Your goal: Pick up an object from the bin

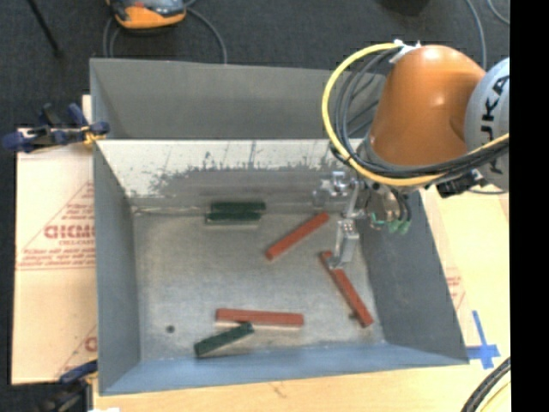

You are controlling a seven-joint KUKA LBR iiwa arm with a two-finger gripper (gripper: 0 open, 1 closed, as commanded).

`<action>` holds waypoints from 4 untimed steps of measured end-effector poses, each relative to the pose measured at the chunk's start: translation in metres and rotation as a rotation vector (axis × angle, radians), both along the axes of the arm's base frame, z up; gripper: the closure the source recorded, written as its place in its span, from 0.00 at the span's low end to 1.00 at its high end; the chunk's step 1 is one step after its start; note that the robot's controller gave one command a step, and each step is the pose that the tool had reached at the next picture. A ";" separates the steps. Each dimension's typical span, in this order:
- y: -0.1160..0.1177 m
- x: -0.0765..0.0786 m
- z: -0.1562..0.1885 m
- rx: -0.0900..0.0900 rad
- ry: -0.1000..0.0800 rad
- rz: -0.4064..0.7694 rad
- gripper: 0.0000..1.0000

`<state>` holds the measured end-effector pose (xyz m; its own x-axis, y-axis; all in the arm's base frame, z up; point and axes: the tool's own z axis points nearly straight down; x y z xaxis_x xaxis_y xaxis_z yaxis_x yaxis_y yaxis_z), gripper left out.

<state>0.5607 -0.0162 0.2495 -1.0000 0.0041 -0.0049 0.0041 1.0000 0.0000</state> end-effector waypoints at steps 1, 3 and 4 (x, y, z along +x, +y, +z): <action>0.040 -0.001 -0.051 0.000 -0.006 -0.006 0.00; 0.008 0.032 -0.158 0.000 -0.007 -0.131 0.00; 0.020 0.059 -0.172 0.000 0.000 -0.073 1.00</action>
Offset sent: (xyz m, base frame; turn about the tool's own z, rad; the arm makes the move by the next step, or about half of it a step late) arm -0.0059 0.0267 -0.1090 0.1612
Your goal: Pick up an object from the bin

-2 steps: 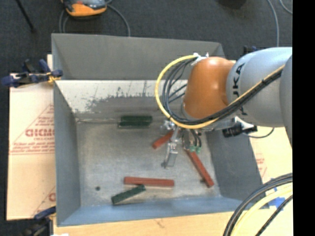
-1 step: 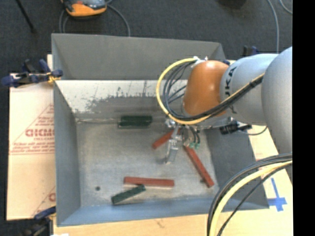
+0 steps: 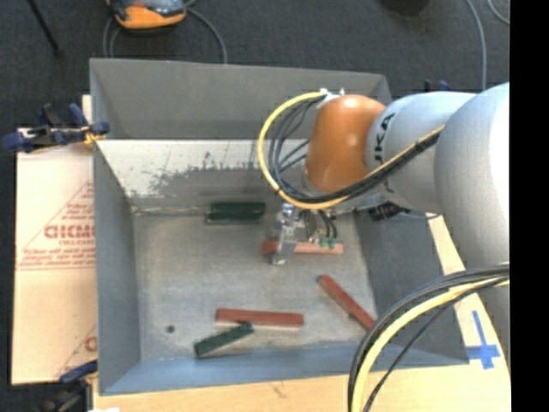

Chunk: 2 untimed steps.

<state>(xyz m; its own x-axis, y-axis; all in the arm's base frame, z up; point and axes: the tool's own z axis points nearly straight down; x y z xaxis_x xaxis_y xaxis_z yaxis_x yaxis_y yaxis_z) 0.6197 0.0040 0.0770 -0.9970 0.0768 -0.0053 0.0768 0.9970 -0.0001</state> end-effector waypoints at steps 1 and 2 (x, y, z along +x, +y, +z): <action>0.000 0.000 0.000 -0.001 0.000 0.001 1.00; 0.000 0.000 0.000 -0.001 0.000 0.001 1.00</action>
Offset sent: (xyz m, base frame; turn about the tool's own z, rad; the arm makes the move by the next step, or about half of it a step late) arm 0.0000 0.0000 0.0000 0.0000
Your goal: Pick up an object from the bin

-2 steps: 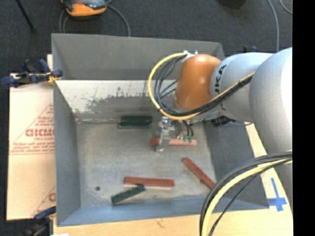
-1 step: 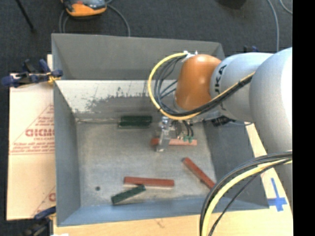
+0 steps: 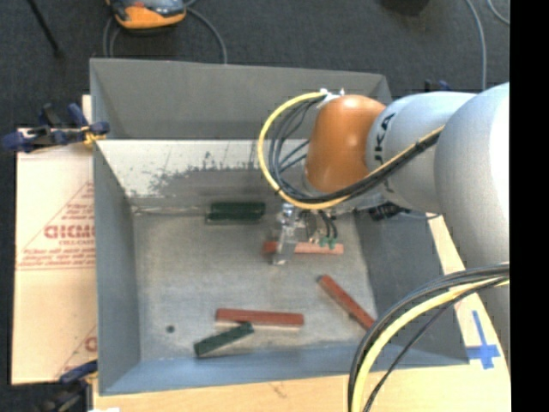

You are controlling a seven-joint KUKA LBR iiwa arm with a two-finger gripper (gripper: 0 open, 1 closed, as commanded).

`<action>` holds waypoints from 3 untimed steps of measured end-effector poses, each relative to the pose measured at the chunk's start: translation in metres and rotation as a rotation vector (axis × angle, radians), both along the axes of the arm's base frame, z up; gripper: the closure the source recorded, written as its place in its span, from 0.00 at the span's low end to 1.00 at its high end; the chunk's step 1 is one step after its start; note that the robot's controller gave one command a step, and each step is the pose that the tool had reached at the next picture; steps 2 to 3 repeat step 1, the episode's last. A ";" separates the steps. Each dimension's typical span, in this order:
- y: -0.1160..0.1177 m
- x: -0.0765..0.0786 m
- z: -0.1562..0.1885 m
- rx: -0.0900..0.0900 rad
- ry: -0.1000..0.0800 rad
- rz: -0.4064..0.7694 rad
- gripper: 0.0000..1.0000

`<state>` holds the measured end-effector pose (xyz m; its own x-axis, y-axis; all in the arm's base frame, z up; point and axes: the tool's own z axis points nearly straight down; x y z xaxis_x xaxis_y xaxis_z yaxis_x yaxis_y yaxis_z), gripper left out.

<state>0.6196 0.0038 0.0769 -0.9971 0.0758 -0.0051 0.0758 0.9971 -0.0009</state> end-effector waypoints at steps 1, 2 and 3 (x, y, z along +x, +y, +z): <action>-0.012 0.017 0.141 -0.001 -0.001 0.021 1.00; -0.012 0.017 0.141 -0.001 -0.001 0.021 1.00; -0.012 0.017 0.141 -0.001 -0.001 0.021 1.00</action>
Offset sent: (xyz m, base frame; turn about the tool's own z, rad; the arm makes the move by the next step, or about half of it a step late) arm 0.0000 0.0000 0.0000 0.0000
